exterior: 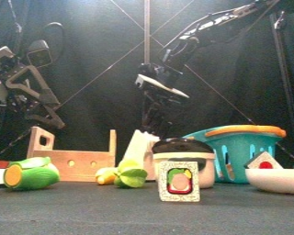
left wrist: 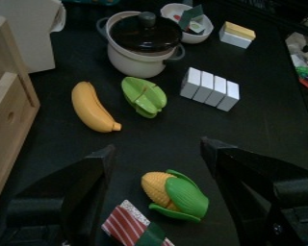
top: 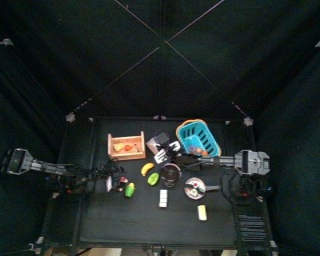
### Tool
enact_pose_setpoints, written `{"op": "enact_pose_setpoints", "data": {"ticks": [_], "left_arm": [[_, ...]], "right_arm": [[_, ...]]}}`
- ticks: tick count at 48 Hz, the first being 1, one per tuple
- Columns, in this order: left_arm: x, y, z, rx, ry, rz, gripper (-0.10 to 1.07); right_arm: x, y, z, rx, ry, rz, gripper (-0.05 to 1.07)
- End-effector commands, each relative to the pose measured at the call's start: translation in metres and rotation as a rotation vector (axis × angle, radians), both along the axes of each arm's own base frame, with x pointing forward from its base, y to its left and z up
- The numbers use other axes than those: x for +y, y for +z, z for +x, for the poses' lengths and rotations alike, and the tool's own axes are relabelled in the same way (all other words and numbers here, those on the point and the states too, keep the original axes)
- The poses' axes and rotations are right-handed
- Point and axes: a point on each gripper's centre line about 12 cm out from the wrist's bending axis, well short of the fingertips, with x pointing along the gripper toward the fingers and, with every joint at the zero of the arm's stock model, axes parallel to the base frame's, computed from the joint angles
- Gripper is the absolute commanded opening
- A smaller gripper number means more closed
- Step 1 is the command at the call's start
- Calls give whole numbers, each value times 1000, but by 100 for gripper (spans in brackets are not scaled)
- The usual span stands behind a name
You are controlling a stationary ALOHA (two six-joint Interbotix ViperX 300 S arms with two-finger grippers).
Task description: Grab cleaver handle
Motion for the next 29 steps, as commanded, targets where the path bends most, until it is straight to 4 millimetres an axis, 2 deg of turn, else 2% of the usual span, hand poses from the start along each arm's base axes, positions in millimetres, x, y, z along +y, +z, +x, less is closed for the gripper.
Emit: {"op": "enact_pose_setpoints", "data": {"ticks": [1, 29], "left_arm": [[0, 3, 2, -12, 2, 0, 102], [0, 2, 2, -9, 3, -1, 102]], "right_arm": [[1, 19, 1, -32, 0, -23, 36], [3, 32, 5, -54, -11, -24, 36]]}}
